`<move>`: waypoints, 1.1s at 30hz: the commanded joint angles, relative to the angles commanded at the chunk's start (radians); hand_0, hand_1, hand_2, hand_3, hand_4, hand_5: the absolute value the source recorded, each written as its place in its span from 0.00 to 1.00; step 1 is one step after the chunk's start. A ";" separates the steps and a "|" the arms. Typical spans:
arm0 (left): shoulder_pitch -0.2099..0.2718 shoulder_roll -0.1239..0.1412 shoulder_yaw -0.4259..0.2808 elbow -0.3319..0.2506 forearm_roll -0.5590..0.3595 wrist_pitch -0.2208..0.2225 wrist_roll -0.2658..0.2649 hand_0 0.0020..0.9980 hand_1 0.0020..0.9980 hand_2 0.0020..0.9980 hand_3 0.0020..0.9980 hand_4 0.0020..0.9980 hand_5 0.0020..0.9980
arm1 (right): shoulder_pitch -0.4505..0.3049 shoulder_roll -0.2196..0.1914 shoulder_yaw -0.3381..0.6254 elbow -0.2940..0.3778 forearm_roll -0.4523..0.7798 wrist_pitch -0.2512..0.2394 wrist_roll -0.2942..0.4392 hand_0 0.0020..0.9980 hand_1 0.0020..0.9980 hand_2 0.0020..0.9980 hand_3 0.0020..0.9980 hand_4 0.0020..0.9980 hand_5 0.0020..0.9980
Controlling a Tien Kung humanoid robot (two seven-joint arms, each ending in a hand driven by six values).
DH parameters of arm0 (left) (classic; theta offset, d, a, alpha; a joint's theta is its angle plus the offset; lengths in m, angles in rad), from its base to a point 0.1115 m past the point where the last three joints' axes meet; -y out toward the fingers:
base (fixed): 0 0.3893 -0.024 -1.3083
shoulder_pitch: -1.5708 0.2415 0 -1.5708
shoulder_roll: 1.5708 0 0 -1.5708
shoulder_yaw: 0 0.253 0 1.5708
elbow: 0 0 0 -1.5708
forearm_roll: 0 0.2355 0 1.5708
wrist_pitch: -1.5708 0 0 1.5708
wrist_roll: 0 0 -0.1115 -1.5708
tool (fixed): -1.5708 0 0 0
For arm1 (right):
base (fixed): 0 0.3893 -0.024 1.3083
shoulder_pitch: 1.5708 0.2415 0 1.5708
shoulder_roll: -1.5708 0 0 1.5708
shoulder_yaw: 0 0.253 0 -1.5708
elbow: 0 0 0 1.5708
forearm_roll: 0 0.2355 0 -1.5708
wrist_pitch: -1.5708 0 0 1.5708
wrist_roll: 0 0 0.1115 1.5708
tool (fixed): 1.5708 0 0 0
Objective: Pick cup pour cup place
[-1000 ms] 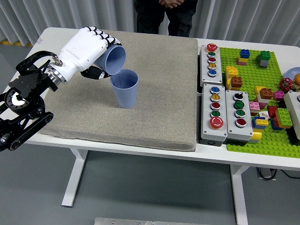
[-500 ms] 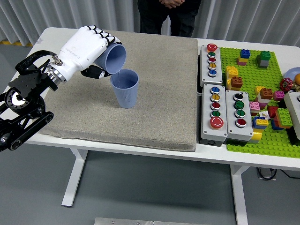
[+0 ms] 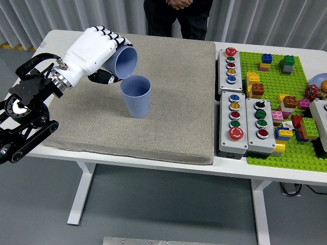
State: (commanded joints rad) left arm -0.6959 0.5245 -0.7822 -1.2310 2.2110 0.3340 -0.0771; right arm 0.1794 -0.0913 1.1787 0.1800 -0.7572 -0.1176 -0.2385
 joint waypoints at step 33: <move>0.226 -0.131 -0.414 0.067 -1.094 -0.076 -0.168 0.59 0.52 0.53 0.50 0.83 0.10 | -0.010 0.003 0.018 0.000 -0.031 0.004 -0.007 0.72 0.69 0.75 0.71 0.33 0.28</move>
State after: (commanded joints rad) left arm -0.4697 0.3936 -1.1967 -1.1642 1.1169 0.2585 -0.2446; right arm 0.1689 -0.0881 1.1966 0.1800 -0.7885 -0.1135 -0.2453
